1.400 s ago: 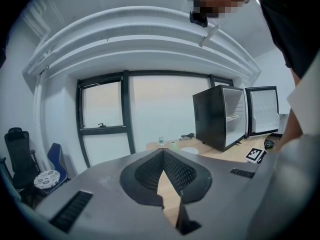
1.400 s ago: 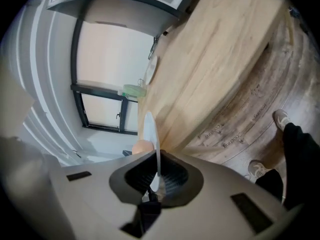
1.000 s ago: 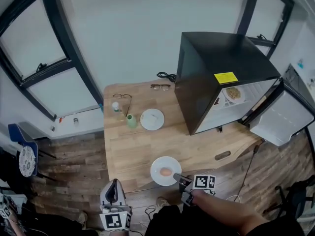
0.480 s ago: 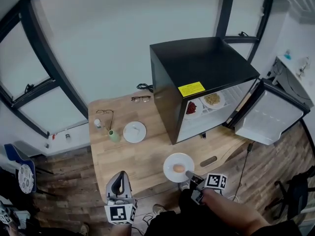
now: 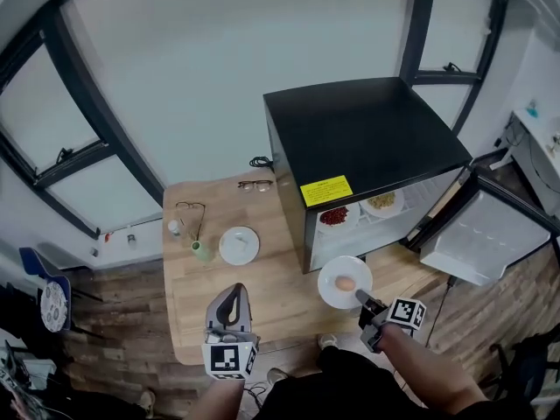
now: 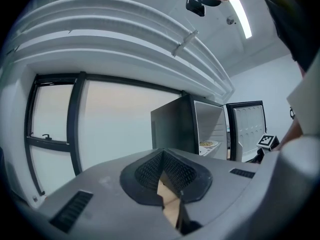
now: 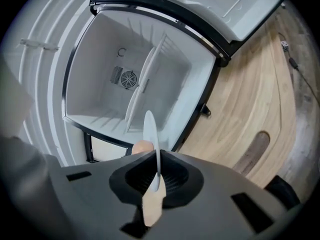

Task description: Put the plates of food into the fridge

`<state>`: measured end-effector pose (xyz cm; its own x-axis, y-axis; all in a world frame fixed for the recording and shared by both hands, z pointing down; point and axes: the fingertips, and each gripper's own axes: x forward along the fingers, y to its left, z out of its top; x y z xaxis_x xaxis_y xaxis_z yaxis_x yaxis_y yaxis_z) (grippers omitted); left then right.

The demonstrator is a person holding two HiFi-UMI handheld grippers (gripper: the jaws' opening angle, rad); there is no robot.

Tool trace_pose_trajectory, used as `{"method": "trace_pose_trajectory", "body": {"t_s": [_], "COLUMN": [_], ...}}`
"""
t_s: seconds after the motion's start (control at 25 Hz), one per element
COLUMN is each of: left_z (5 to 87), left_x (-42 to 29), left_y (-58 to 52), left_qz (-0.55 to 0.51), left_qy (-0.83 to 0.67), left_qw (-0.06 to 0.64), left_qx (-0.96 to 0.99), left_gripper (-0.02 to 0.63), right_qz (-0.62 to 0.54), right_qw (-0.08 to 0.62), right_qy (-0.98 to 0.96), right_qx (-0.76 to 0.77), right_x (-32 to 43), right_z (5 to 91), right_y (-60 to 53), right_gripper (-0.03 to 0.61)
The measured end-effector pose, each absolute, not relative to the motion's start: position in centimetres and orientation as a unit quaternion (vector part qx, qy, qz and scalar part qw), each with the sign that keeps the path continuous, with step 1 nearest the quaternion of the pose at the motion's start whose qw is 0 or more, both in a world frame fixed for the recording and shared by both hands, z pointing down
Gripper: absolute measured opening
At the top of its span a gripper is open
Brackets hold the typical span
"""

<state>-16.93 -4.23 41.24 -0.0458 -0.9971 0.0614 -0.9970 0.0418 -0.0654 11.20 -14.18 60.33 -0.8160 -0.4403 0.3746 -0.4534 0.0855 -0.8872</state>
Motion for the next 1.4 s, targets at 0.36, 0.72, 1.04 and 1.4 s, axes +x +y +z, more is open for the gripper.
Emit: {"method": "trace_pose_trajectory", "body": {"t_s": [0.36, 0.72, 1.04, 1.4], "left_z": [41.8, 41.0, 41.9, 43.0], "left_x": [-15.2, -16.8, -18.2, -20.3], "left_y": [-9.5, -10.6, -10.1, -7.2], "left_qz": [-0.051, -0.090, -0.102, -0.127], "left_qy": [0.741, 0.771, 0.796, 0.815], "left_qw": [0.002, 0.003, -0.009, -0.026], "left_qx": [-0.669, -0.630, -0.596, -0.565], "left_gripper": [0.003, 0.003, 0.003, 0.003], "right_qz": [0.595, 0.590, 0.580, 0.541], "right_qw": [0.016, 0.081, 0.095, 0.166], "right_qy": [-0.744, -0.742, -0.751, -0.765], "right_qx": [0.304, 0.307, 0.301, 0.307], "right_x": [11.7, 9.7, 6.4, 2.9], "right_z": [62.0, 64.4, 65.8, 67.0], "right_y": [-22.4, -27.4, -31.1, -32.0], "right_gripper": [0.034, 0.034, 0.034, 0.035]}}
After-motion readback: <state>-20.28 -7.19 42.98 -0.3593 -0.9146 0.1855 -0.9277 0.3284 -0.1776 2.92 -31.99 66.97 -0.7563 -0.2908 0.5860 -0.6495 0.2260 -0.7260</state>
